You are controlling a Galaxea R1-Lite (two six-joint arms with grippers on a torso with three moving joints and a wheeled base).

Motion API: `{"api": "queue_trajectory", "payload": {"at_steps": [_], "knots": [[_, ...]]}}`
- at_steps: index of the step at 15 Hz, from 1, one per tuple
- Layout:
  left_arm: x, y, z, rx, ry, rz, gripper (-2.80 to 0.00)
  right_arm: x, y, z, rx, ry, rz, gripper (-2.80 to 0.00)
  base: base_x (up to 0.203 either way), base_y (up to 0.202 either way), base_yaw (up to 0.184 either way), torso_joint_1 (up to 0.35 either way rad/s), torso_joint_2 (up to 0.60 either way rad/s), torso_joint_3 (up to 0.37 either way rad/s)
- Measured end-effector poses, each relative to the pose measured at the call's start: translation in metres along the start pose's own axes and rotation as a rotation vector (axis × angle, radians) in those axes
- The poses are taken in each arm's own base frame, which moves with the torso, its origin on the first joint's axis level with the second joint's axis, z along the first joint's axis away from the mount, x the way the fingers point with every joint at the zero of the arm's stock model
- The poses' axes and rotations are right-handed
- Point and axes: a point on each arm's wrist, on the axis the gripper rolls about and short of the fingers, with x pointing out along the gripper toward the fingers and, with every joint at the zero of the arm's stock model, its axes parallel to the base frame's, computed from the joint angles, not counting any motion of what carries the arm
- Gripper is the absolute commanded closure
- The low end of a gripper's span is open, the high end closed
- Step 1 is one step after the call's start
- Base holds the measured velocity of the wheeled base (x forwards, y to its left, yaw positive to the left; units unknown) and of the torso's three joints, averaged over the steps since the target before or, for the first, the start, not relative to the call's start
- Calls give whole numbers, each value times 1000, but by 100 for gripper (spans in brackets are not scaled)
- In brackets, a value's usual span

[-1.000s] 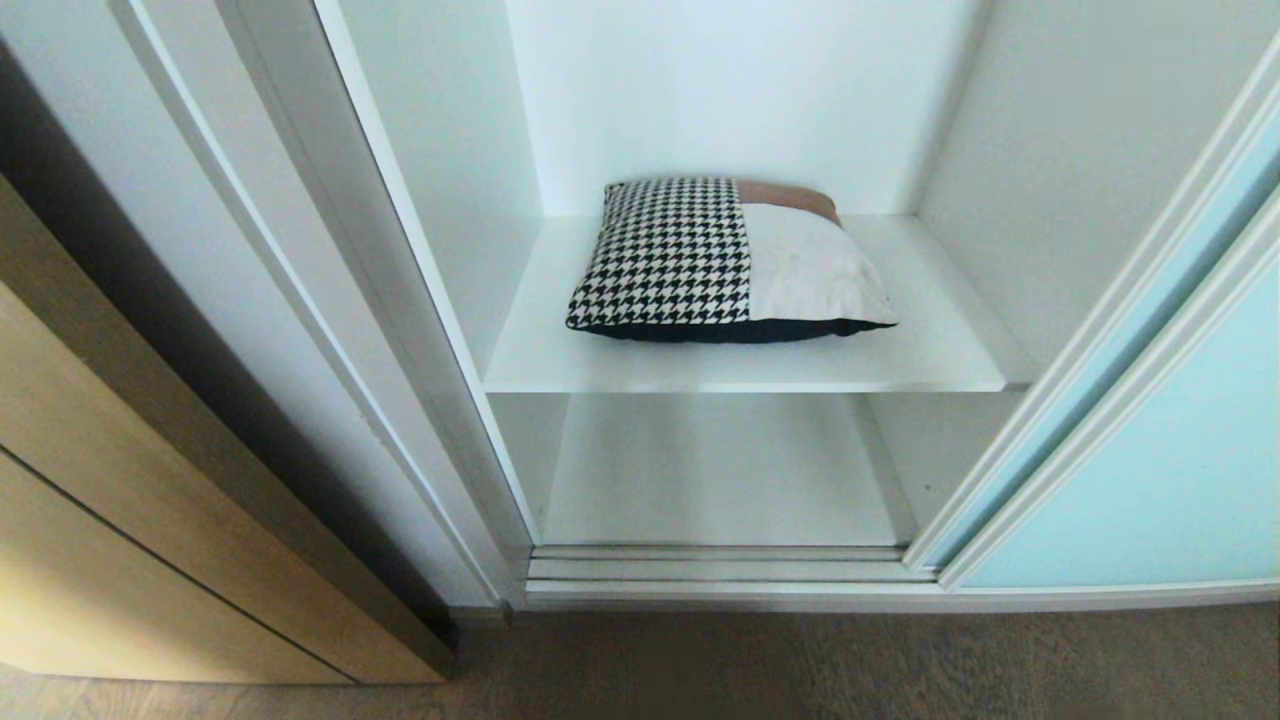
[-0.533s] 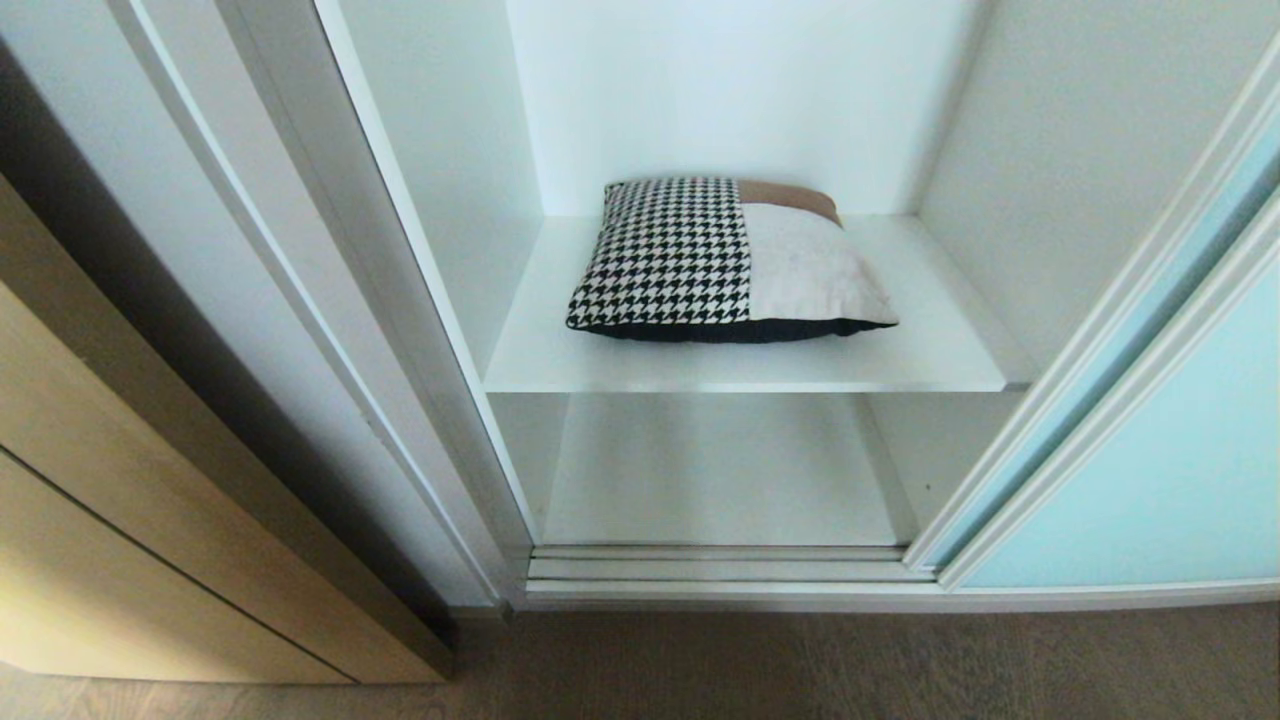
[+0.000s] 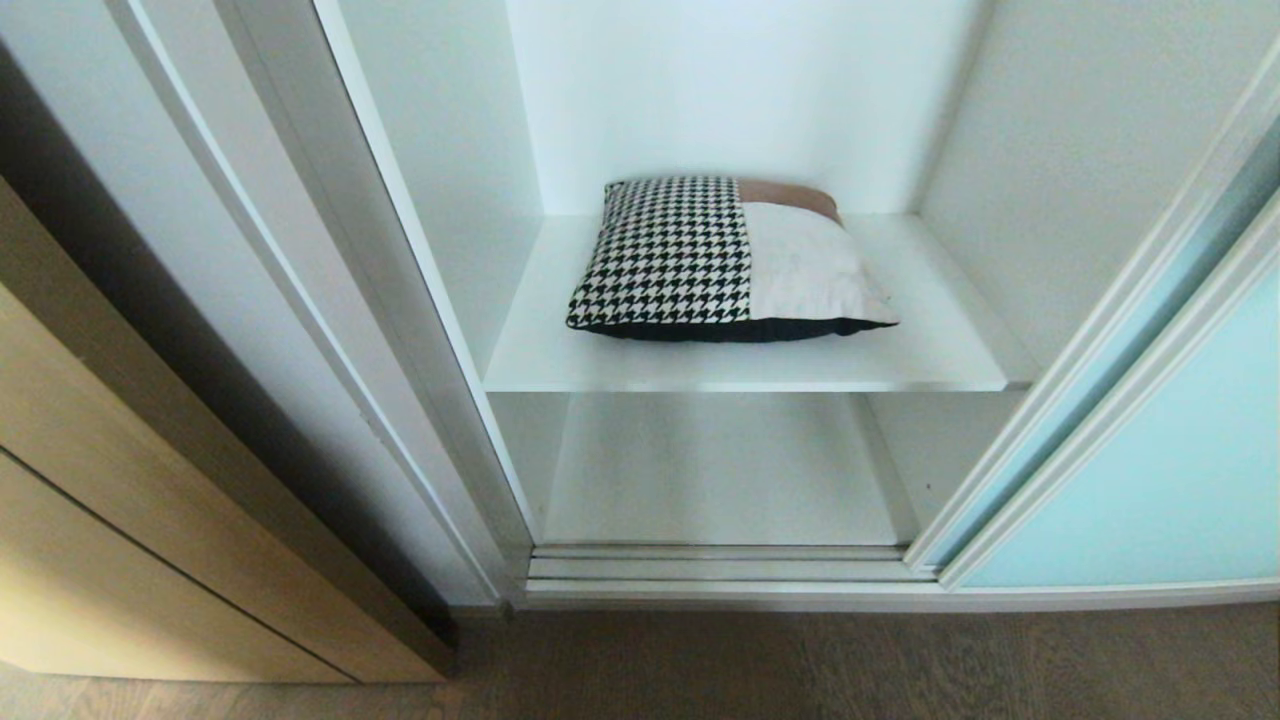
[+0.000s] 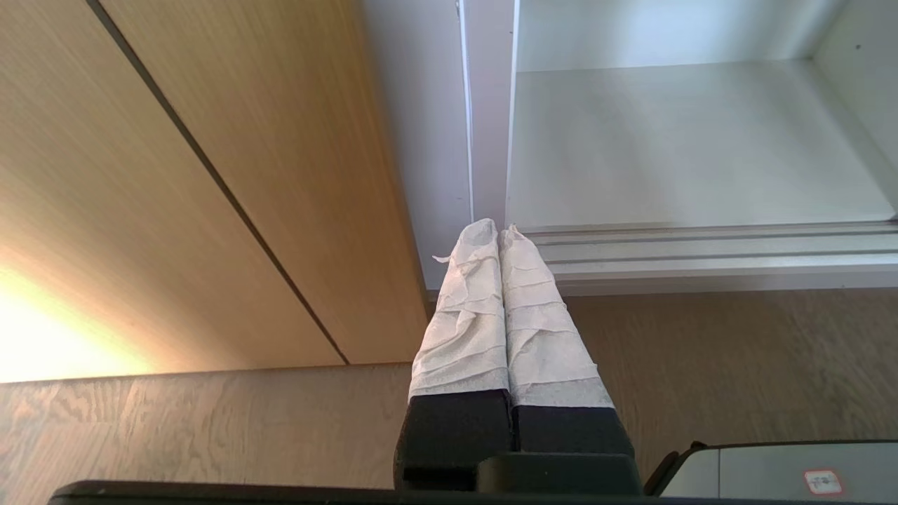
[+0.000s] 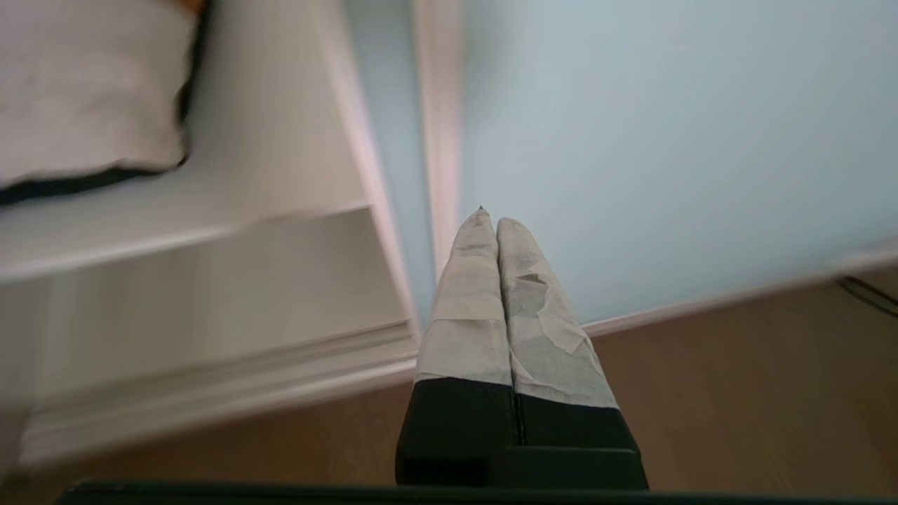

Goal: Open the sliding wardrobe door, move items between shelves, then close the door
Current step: Close the door

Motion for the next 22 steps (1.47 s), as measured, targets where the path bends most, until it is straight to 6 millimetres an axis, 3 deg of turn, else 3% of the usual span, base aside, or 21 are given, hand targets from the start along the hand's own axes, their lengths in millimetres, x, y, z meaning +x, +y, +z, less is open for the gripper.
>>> {"api": "queue_trajectory", "payload": {"at_steps": [5, 12, 22], "knots": [[0, 0, 0, 0, 0, -1, 0, 22, -21, -11, 64, 78, 196, 0, 0, 0, 0, 0, 0, 0], [0, 0, 0, 0, 1, 0, 0, 52, -39, -12, 139, 120, 236, 0, 0, 0, 0, 0, 0, 0], [0, 0, 0, 0, 0, 0, 0, 93, -42, -16, 273, 185, 287, 0, 0, 0, 0, 0, 0, 0]]}}
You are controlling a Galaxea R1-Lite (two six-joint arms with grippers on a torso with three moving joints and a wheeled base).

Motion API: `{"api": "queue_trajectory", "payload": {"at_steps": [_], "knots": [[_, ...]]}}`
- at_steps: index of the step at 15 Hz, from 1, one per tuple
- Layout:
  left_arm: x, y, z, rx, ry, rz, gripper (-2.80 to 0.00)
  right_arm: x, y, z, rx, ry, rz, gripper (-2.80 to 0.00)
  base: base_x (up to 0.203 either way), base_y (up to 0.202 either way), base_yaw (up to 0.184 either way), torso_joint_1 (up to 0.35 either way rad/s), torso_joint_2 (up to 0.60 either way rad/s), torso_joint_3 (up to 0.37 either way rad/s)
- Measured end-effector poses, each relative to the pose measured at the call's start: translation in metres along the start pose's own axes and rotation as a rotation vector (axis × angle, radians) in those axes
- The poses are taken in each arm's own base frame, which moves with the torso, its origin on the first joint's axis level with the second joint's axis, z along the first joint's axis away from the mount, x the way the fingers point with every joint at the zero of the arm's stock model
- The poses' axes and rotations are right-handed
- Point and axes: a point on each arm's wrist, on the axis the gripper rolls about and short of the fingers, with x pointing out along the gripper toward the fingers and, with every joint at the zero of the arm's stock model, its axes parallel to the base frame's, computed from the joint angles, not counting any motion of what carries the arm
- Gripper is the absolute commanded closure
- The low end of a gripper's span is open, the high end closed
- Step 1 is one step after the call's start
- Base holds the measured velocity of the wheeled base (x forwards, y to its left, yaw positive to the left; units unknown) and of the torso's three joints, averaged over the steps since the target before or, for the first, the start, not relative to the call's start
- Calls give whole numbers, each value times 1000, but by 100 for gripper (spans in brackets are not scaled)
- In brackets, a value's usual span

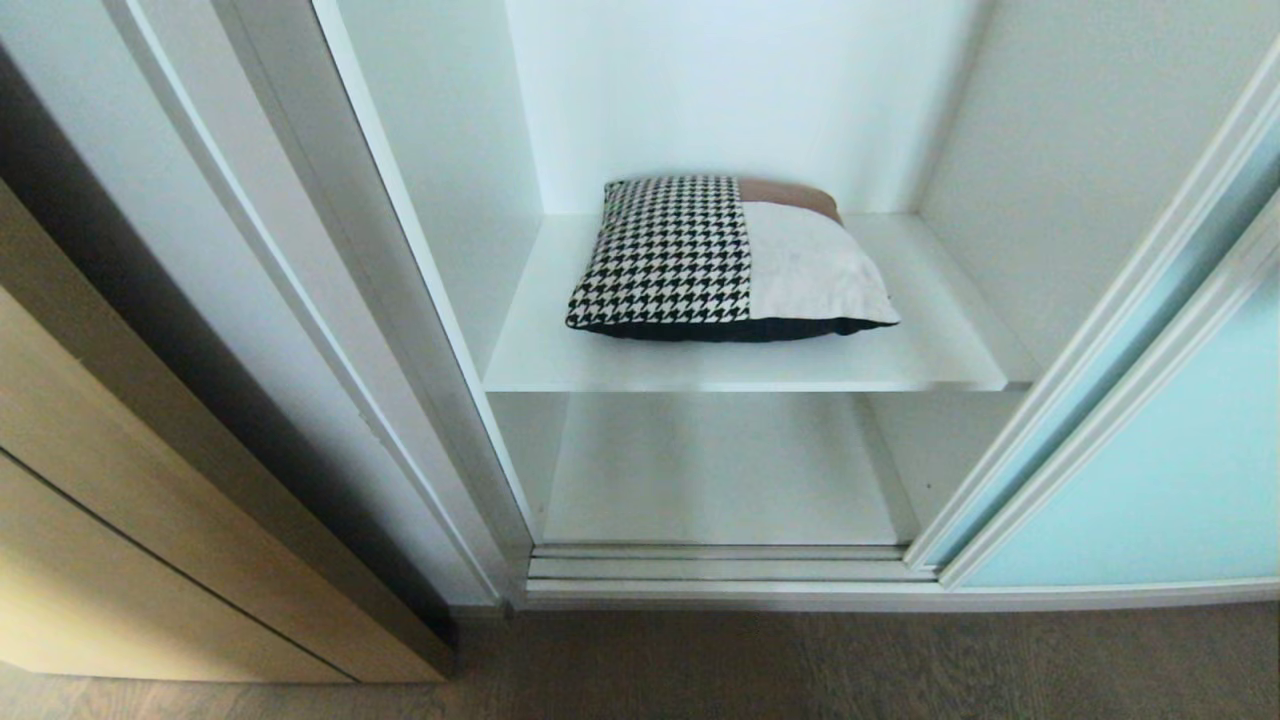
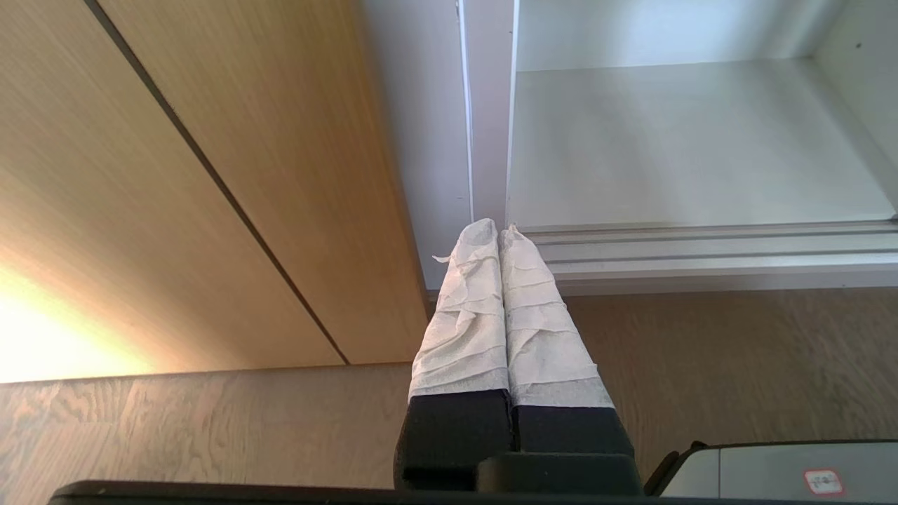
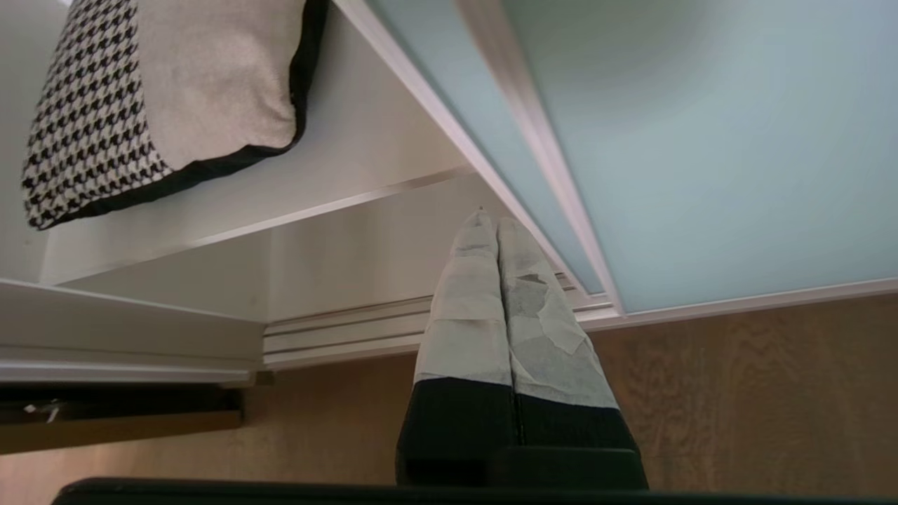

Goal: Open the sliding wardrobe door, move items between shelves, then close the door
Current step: Close the door

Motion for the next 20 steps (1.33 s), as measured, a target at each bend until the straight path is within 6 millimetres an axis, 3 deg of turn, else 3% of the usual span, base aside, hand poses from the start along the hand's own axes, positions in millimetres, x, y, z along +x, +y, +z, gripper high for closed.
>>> {"api": "queue_trajectory", "payload": {"at_steps": [7, 20], "knots": [[0, 0, 0, 0, 0, 0, 0, 14, -6, 16, -22, -20, 8, 0, 0, 0, 0, 0, 0, 0], [0, 0, 0, 0, 0, 0, 0, 49, -23, 27, -27, -23, -63, 0, 0, 0, 0, 0, 0, 0]]}}
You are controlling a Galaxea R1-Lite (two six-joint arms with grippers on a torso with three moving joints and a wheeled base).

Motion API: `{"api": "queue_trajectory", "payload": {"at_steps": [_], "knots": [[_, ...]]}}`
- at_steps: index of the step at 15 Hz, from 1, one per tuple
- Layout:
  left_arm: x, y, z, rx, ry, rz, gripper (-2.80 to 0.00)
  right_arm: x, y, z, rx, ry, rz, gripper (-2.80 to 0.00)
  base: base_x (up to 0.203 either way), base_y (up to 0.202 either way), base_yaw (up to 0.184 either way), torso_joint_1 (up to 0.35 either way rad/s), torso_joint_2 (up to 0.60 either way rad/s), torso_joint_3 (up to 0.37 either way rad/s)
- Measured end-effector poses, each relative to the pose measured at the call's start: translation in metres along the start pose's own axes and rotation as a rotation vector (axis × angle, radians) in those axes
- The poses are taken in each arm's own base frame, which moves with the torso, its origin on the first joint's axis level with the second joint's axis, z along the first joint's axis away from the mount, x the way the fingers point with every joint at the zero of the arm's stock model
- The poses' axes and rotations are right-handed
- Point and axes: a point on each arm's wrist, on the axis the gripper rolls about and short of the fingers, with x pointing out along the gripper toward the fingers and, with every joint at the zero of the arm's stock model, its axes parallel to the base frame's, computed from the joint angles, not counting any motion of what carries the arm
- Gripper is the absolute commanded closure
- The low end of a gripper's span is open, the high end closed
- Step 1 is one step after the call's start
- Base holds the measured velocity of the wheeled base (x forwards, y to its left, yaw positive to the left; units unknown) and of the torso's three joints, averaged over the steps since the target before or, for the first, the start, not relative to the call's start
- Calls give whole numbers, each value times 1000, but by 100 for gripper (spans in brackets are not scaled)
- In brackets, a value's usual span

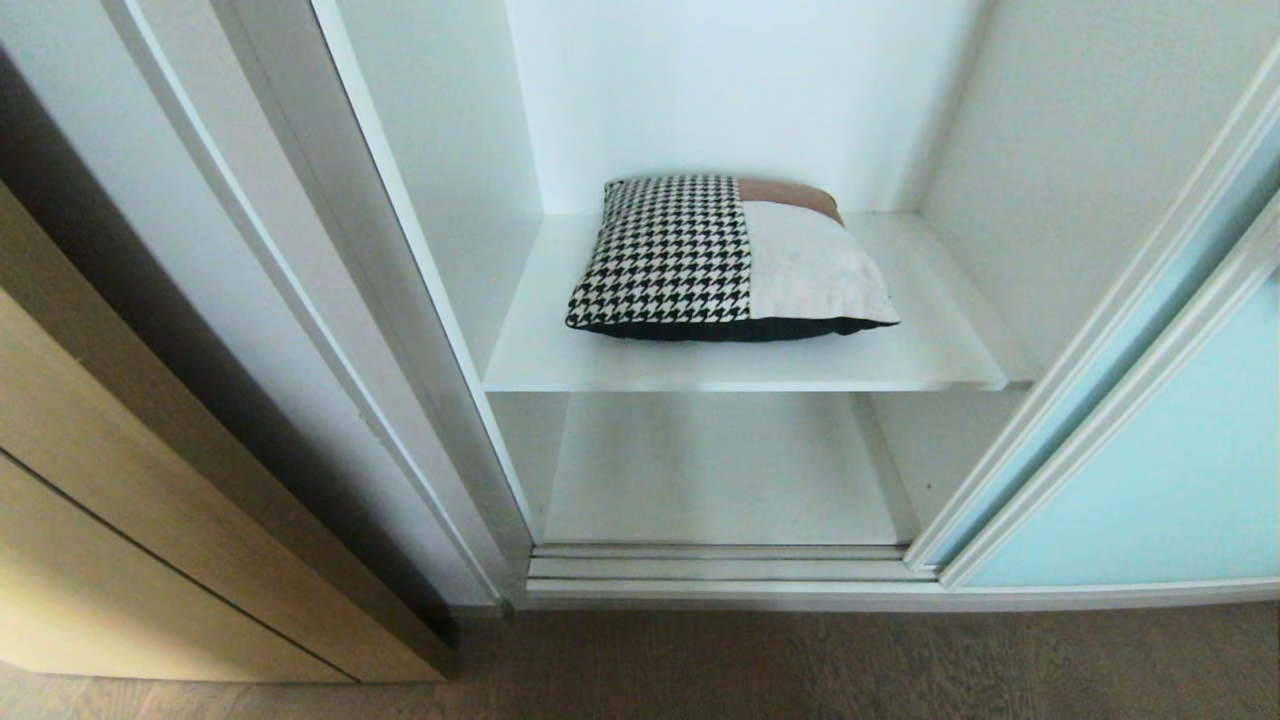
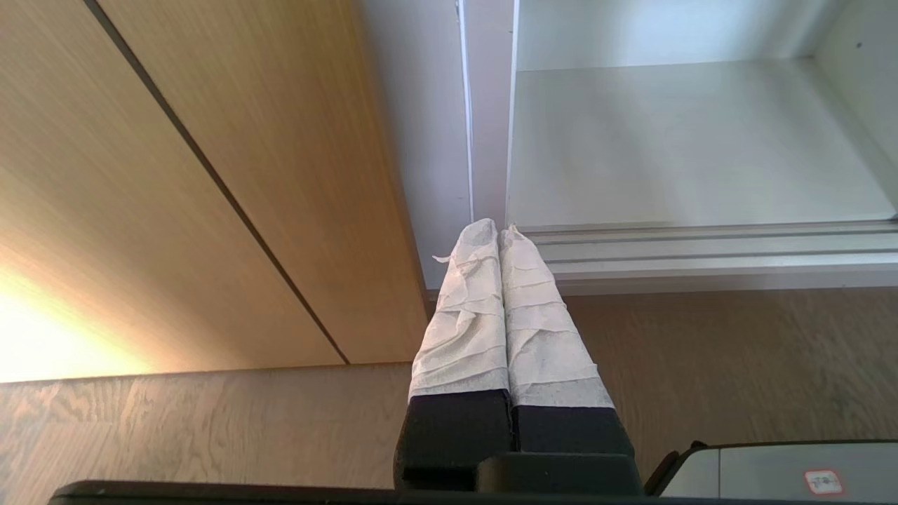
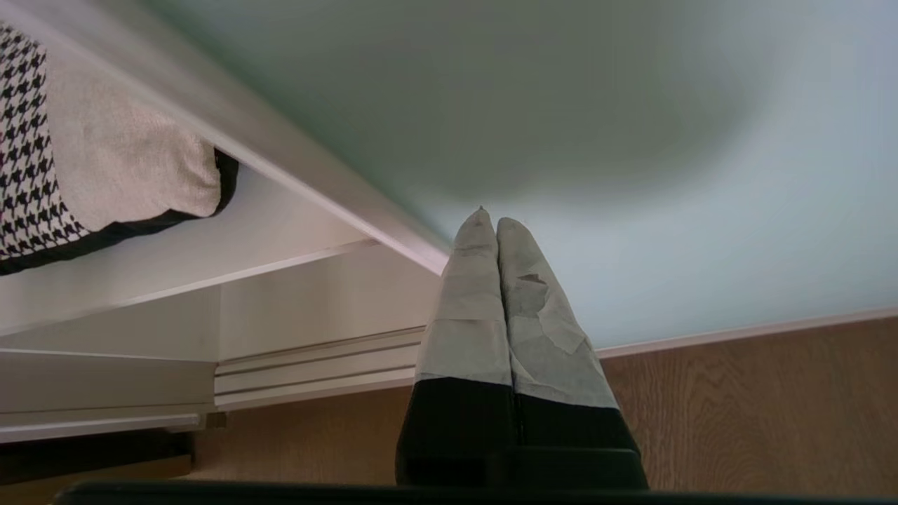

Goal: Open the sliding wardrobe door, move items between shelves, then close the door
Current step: Close the door

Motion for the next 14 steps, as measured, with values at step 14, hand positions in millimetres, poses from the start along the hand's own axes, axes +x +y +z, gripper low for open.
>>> {"api": "queue_trajectory", "payload": {"at_steps": [14], "knots": [[0, 0, 0, 0, 0, 0, 0, 20, 34, -10, 39, 24, 41, 0, 0, 0, 0, 0, 0, 0]]}}
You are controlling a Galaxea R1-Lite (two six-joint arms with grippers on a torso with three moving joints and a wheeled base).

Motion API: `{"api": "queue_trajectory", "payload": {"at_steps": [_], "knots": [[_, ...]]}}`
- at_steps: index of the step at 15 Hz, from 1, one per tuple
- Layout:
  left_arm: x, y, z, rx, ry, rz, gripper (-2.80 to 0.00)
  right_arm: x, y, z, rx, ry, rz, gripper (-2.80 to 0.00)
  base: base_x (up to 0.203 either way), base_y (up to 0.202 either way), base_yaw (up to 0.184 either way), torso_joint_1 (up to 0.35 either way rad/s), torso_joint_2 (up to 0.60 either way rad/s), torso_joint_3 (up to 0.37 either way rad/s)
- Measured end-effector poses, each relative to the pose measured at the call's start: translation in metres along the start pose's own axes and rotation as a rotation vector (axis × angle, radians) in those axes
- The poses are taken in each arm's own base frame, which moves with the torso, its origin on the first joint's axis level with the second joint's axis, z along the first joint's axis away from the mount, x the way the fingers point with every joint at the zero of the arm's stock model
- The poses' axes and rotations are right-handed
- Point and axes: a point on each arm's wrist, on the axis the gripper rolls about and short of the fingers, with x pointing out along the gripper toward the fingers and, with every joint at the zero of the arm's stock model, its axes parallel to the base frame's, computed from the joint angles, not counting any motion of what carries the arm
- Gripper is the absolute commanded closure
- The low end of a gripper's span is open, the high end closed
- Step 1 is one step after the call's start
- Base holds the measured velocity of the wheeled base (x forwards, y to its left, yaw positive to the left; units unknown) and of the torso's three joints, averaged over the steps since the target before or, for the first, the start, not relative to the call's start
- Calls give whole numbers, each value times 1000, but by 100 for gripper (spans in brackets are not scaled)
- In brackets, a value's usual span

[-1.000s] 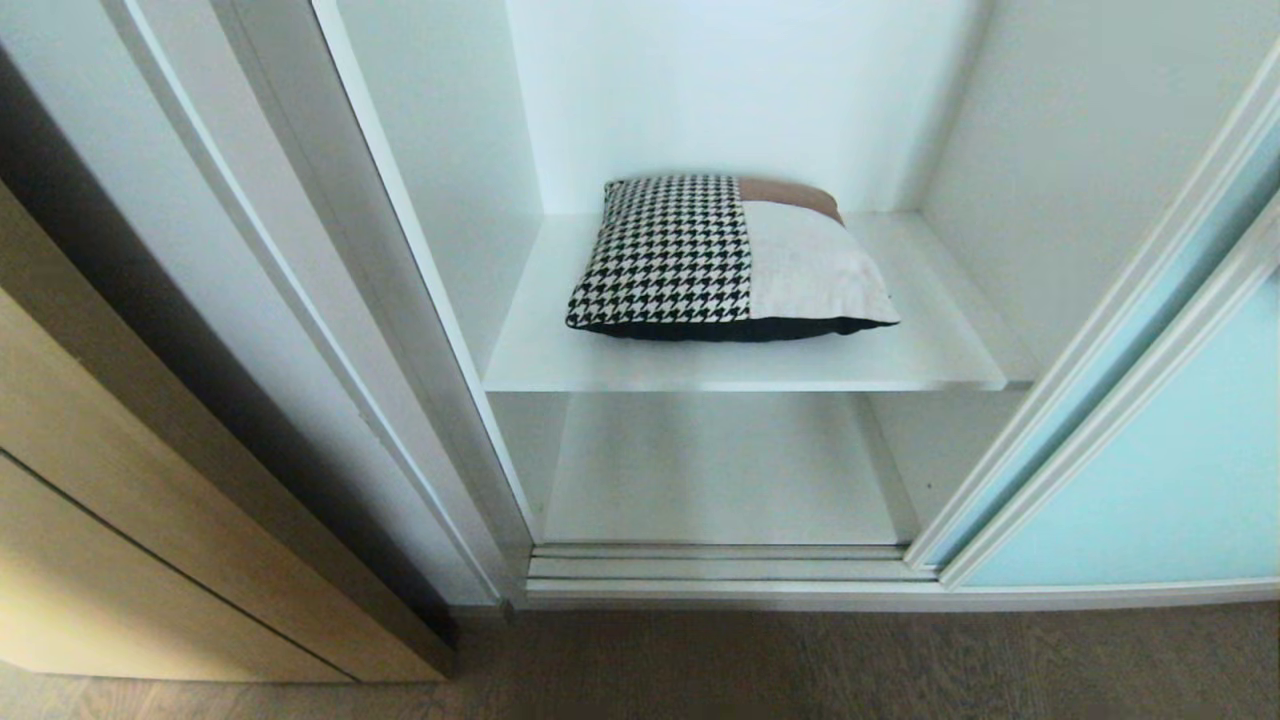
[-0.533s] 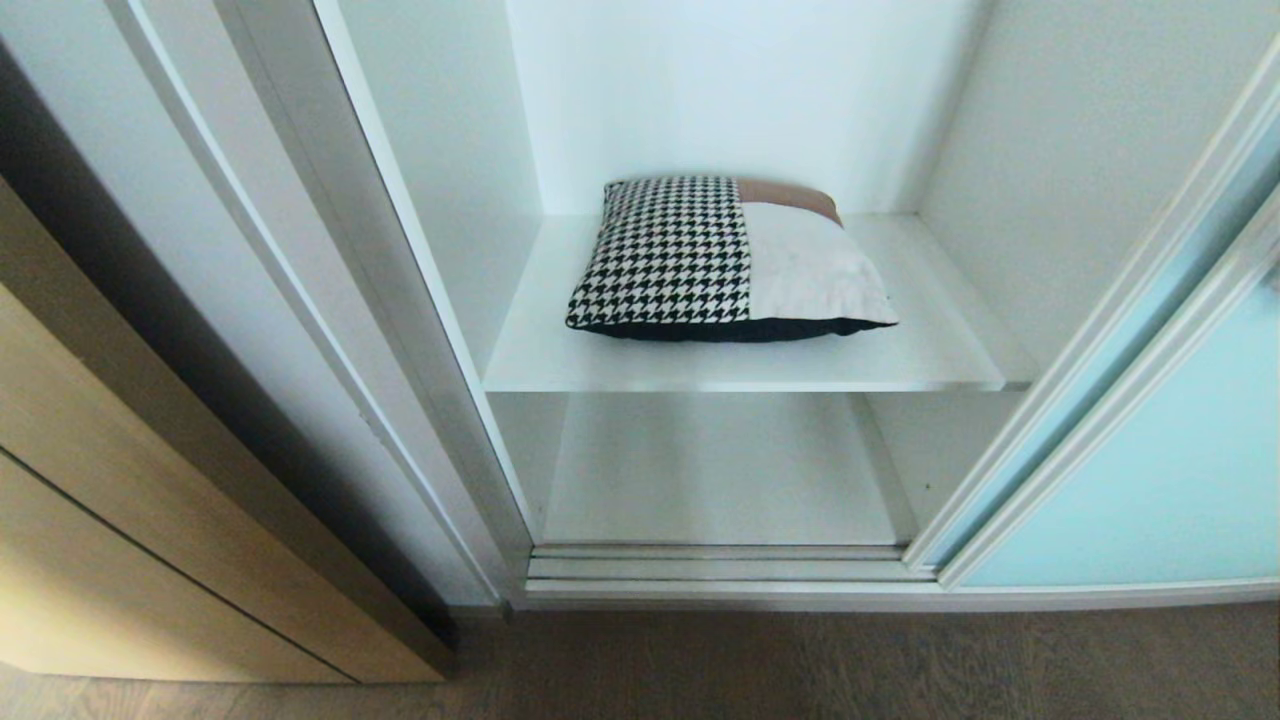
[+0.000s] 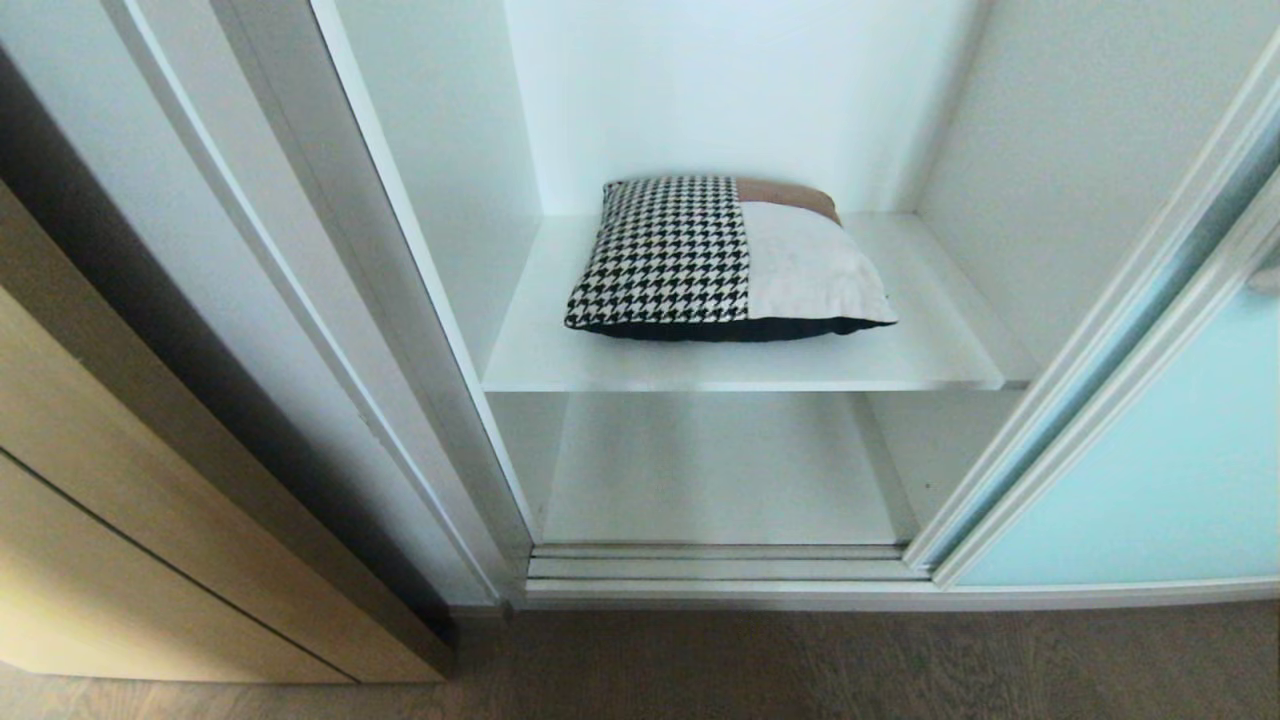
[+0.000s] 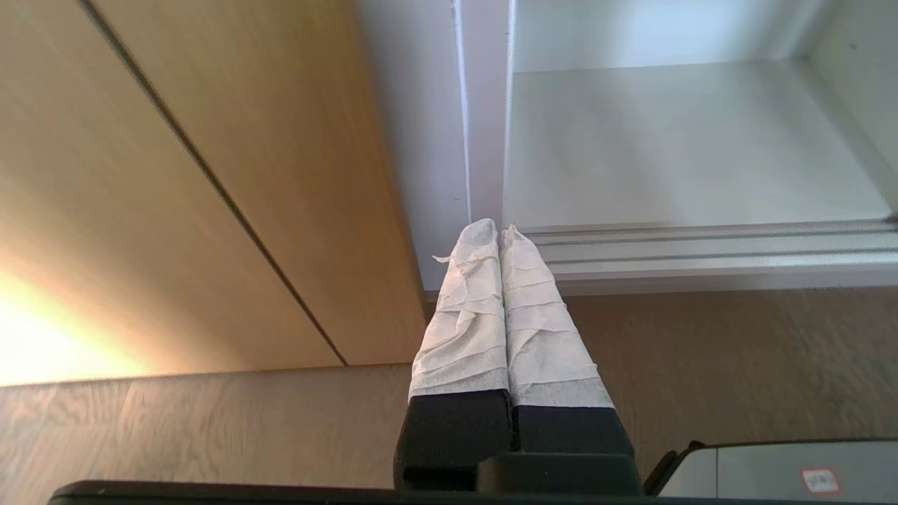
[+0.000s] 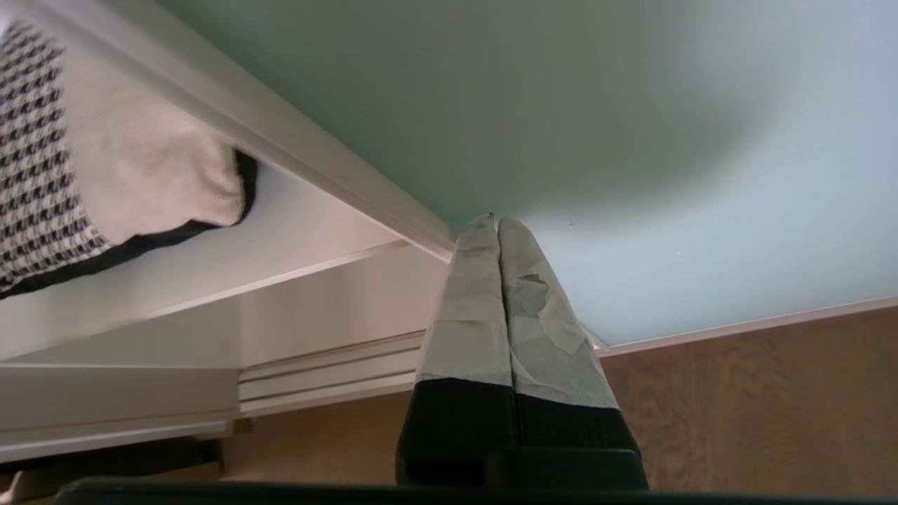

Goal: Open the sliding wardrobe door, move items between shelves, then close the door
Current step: Close the door

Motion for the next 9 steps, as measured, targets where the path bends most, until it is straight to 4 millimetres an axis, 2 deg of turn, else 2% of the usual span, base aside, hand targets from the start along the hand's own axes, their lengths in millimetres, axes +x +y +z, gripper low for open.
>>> {"api": "queue_trajectory", "payload": {"at_steps": [5, 9], "knots": [[0, 0, 0, 0, 0, -1, 0, -10, 31, -15, -20, 35, 80, 0, 0, 0, 0, 0, 0, 0], [0, 0, 0, 0, 0, -1, 0, -12, 66, -27, -57, 63, 156, 0, 0, 0, 0, 0, 0, 0]]}}
